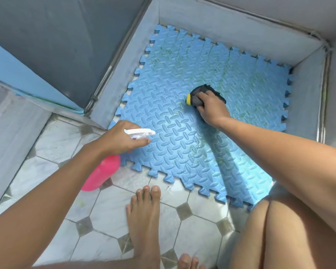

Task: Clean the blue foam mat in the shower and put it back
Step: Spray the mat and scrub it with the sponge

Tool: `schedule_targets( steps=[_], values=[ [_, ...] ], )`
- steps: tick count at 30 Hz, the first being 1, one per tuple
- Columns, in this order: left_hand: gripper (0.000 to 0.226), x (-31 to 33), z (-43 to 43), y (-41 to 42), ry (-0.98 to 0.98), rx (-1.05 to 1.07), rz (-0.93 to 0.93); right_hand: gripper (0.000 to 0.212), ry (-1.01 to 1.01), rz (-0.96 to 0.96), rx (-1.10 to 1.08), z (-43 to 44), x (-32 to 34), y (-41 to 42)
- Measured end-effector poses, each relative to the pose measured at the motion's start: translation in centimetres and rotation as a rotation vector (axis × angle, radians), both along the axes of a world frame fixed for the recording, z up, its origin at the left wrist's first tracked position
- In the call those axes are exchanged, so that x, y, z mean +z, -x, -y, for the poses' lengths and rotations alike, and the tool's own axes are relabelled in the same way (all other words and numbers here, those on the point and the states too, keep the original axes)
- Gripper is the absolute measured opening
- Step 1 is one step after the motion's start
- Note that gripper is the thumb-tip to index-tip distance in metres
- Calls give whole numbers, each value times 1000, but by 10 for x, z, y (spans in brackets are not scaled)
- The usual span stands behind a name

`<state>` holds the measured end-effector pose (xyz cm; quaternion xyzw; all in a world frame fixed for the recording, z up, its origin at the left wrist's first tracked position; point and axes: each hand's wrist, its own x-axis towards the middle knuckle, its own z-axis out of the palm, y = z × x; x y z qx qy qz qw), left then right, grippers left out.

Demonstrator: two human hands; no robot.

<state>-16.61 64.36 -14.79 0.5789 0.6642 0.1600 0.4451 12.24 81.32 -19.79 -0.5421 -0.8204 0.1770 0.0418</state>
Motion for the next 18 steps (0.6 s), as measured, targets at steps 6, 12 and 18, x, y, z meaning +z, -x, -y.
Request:
schedule_targets(
  steps=[6,12,18],
  values=[
    [53,-5,11,16,-7,61,-69,29,-25,-26,-153,-12,-8,-1],
    [42,-4,11,28,-159,342,-165,42,-28,1,258,48,-5,51],
    [56,2,5,32,-82,311,-134,34,3,-112,1106,143,-14,70]
  ],
)
